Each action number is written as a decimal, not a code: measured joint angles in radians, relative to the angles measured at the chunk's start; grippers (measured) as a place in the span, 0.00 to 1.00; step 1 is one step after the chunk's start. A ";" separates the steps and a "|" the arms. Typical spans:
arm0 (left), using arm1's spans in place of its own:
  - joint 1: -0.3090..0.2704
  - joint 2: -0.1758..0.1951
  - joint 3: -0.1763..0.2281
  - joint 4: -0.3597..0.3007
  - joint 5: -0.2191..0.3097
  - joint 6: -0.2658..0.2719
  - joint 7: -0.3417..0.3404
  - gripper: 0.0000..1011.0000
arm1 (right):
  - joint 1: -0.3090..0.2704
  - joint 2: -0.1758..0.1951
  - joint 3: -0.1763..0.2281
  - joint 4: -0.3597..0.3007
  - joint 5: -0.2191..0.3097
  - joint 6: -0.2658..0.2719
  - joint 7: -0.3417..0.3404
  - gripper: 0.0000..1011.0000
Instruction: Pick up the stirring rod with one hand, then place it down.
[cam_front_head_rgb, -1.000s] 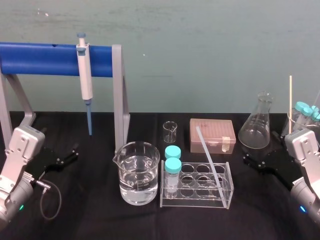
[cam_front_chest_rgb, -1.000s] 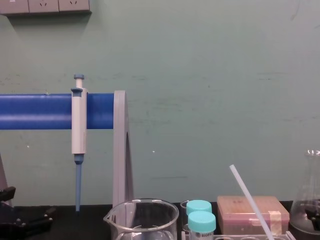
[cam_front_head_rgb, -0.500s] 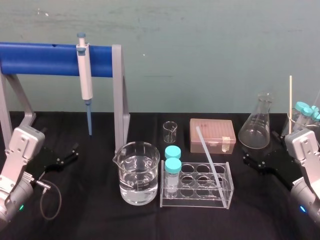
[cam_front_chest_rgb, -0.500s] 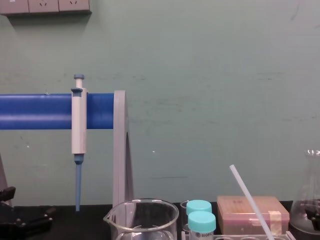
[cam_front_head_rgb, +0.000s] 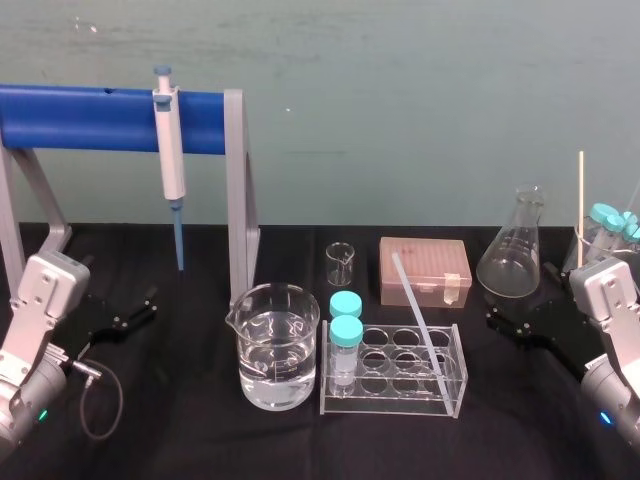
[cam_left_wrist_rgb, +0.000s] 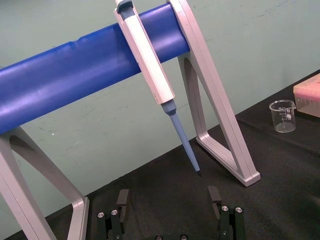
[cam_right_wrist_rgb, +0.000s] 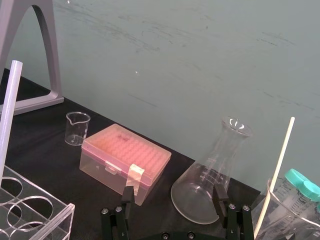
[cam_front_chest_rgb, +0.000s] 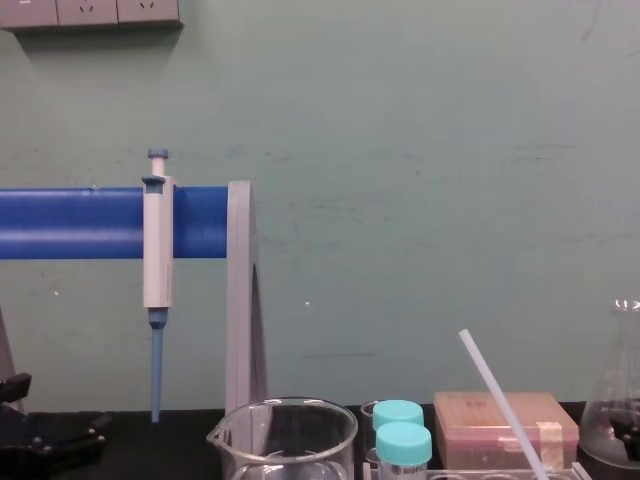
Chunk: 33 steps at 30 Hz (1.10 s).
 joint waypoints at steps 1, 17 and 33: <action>0.000 0.000 0.000 0.000 0.000 0.000 0.000 0.99 | 0.000 0.000 0.000 0.000 0.000 0.000 0.000 0.99; 0.000 0.000 0.000 0.000 0.000 0.000 0.000 0.99 | -0.012 0.011 0.085 -0.068 0.216 0.110 0.191 0.99; 0.000 0.000 0.000 0.000 0.000 0.000 0.000 0.99 | -0.009 0.083 0.067 -0.213 0.370 0.311 0.514 0.99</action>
